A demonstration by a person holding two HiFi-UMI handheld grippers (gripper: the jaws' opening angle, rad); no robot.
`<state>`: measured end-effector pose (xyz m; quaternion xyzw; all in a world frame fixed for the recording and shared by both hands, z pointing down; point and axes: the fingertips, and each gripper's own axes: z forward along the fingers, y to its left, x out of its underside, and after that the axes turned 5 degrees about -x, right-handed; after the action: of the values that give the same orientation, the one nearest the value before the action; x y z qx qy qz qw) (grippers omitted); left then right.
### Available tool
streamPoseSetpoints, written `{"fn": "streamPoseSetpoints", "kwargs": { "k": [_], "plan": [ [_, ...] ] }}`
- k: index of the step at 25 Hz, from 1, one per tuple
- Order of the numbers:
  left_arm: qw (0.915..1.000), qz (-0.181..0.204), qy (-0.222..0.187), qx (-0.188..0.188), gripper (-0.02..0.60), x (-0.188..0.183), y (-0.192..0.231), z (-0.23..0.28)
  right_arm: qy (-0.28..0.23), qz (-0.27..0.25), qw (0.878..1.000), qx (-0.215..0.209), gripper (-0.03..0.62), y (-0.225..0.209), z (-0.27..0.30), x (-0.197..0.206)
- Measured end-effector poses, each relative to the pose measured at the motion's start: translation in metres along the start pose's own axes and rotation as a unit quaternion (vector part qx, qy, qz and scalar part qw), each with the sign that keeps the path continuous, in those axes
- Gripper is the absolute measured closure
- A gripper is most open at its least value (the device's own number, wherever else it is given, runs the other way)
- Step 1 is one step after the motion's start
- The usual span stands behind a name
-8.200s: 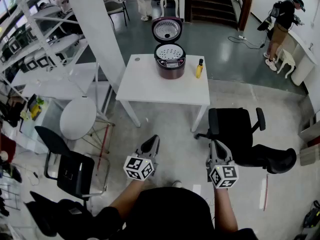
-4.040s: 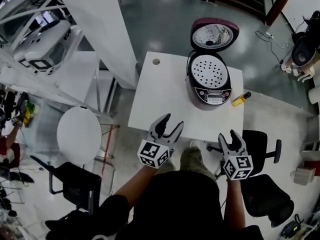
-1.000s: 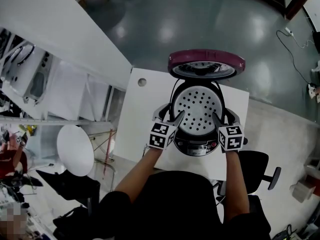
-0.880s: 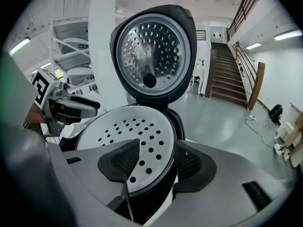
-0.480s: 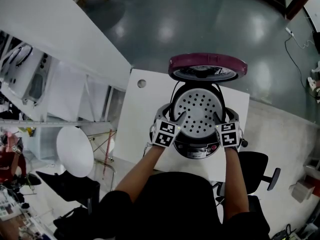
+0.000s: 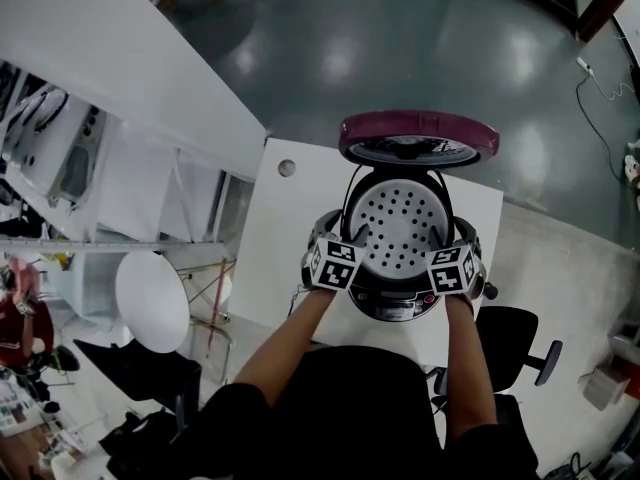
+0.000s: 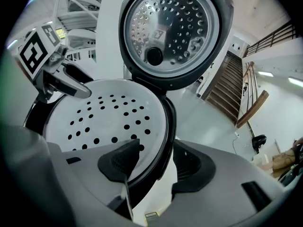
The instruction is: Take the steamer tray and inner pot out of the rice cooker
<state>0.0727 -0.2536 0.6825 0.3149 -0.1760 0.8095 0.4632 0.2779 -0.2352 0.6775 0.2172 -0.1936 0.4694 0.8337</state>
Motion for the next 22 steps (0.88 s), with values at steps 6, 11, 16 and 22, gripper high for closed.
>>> {"fn": "streamPoseSetpoints", "kwargs": {
  "k": [6,11,16,22],
  "plan": [
    [0.9995,-0.024,-0.004,-0.019,0.340,-0.004,0.009,-0.010,-0.011,-0.009,1.000,0.011,0.396,-0.002,-0.006,-0.009],
    [0.9993,-0.022,-0.017,-0.025,0.400,-0.015,0.006,-0.019,-0.021,-0.005,1.000,0.011,0.396,-0.004,-0.012,-0.014],
    [0.9991,-0.026,-0.026,-0.022,0.485,-0.020,0.001,-0.028,-0.028,-0.001,1.000,0.005,0.398,-0.002,-0.018,-0.018],
    [0.9979,-0.036,-0.045,-0.028,0.495,-0.023,-0.004,-0.045,-0.030,0.011,0.999,-0.008,0.428,0.004,-0.027,-0.012]
  ]
}}
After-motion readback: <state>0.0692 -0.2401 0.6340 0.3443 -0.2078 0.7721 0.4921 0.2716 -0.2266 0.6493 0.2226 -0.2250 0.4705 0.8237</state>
